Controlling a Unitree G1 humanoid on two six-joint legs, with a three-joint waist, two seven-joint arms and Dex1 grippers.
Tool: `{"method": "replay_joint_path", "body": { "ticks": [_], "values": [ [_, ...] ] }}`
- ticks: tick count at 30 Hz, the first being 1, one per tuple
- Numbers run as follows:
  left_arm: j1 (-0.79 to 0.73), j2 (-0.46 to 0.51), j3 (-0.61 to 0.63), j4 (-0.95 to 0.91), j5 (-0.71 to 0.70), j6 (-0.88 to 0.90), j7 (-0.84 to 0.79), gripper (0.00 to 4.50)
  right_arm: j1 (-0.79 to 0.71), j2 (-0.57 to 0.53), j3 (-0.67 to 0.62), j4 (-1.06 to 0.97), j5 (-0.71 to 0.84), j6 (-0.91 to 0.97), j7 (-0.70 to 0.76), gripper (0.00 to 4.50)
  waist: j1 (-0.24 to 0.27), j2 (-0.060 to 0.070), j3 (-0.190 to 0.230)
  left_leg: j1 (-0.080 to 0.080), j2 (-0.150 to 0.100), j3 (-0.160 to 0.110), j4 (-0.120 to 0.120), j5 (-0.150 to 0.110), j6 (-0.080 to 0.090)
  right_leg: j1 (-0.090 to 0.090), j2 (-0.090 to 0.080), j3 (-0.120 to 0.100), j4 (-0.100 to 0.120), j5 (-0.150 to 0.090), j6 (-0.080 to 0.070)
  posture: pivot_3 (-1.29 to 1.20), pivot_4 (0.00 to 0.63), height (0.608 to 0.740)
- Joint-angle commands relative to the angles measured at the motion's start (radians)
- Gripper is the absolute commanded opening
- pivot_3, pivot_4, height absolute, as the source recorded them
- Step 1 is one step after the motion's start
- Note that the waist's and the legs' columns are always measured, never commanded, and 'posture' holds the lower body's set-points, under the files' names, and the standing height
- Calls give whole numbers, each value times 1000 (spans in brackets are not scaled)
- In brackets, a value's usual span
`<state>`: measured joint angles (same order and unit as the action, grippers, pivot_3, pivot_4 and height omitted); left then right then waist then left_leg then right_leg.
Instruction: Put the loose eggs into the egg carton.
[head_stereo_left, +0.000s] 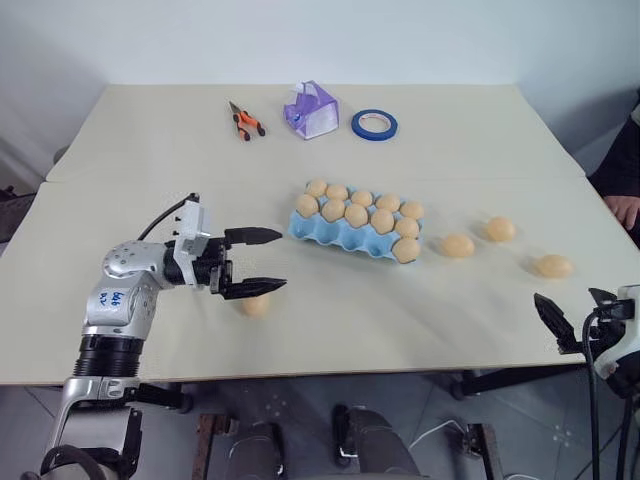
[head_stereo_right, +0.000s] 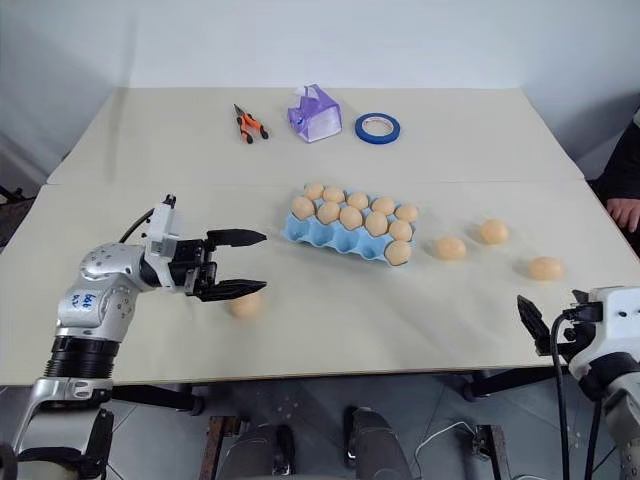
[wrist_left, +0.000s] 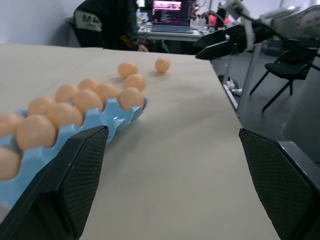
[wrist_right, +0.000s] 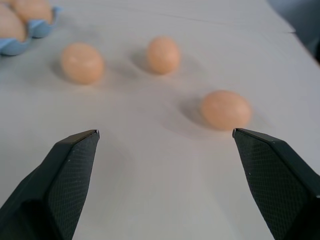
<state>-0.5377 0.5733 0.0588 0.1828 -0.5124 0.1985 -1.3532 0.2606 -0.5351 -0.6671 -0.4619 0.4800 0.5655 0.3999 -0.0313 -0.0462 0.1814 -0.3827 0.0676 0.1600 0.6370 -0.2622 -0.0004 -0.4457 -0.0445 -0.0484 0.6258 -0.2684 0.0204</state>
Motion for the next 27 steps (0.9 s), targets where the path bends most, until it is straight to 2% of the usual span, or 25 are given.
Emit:
{"method": "replay_joint_path", "body": {
  "ticks": [1, 7, 13, 21, 27],
  "values": [
    [-18, 2, -6, -42, -26, -2, -38, 4463, -32, 3, -37, 26, -19, -42, -40, 4500, 0, 0, 0, 0, 0, 0, 0, 0, 0, 0, 0, 0, 0, 0, 0, 0, 150, 740],
    [-14, -4, -9, -54, -16, -5, -46, 4463, -175, 14, -4, 161, -56, -57, -134, 4500, 0, 0, 0, 0, -1, 0, 0, 1, 1, 0, -1, 1, 0, 0, 0, 0, 150, 740],
    [6, -10, -14, -74, -6, -11, -19, 4463, -389, 13, 62, 436, -124, -145, -189, 4500, -1, 1, 0, 0, -1, 0, 0, 1, 1, 0, -1, 1, 0, 0, 0, 0, 150, 740],
    [52, -3, 7, -135, -16, -3, 40, 4463, -611, -20, 148, 790, -197, -301, -182, 4500, -5, 8, 2, 0, -1, -1, 0, 2, 0, 0, 0, 1, 2, 1, 1, 0, 150, 740],
    [94, 6, 16, -183, -22, 5, 75, 4463, -676, -33, 180, 932, -218, -364, -164, 4500, -5, 9, 3, 0, -1, -1, 0, 3, -1, 0, 0, 1, 2, 1, 1, 0, 150, 740]
  ]
}}
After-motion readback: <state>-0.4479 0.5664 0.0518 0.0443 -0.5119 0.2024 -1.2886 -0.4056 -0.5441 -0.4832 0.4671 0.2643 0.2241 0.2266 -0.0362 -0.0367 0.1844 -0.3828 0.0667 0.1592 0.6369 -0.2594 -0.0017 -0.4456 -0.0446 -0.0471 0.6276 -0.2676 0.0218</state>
